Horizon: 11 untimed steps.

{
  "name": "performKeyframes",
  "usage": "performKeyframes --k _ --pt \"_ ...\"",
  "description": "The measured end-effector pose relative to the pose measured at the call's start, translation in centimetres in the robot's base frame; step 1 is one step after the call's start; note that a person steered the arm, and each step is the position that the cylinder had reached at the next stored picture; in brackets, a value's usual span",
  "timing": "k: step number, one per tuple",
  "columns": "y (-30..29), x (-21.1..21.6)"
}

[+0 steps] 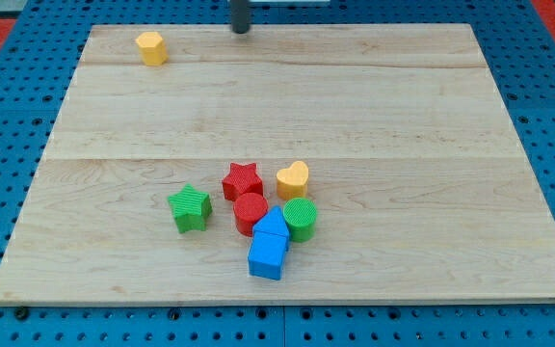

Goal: Move the yellow hexagon above the red star

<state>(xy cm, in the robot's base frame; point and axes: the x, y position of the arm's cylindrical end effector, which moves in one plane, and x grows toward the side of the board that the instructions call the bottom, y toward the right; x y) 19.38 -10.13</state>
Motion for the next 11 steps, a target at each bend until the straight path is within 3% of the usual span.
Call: performKeyframes --k 1,2,4,5,6,7,8,9,11 --pt "-7.7 1.5" --pt "-7.9 7.2" --pt "-12.8 6.1" --pt "-10.5 12.4" --pt "-3.8 18.2" --pt "-7.3 14.2" --pt "-3.8 14.6" --pt "3.0 20.2" --pt "6.7 20.2"
